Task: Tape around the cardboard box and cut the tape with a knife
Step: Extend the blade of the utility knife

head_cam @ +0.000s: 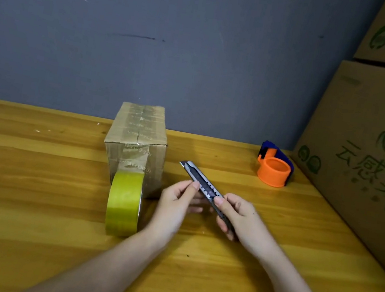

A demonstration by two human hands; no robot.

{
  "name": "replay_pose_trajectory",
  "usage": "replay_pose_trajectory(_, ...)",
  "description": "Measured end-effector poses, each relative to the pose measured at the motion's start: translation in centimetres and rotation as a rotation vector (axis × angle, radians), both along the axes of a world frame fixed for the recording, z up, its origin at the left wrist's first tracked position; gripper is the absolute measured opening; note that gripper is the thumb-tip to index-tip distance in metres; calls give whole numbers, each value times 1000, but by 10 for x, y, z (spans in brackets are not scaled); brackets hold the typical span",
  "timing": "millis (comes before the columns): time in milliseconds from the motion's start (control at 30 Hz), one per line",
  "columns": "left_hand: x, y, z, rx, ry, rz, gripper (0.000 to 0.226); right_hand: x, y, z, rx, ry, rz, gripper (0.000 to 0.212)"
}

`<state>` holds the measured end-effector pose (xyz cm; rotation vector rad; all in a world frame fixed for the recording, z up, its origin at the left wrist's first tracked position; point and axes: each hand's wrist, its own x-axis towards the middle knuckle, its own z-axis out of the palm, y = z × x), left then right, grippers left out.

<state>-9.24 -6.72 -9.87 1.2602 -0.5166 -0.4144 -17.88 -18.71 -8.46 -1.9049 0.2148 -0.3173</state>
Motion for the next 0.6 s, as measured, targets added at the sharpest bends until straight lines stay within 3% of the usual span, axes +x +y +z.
replay_pose_trajectory(133, 0, 1, -2, 31, -45, -14, 24, -3, -1, 1, -60, 23, -14, 30)
replay_pose_trajectory(300, 1, 3, -2, 50, -77, -20, 27, -1, 7, -3, 54, -18, 94, 13)
replay_pose_trajectory(433, 0, 4, -2, 59, -100, -29, 26, 1, 9, -7, -21, -25, 67, 11)
replay_pose_trajectory(600, -4, 2, -1, 84, -137, -73, 24, 2, 9, -6, -85, -24, -99, 28)
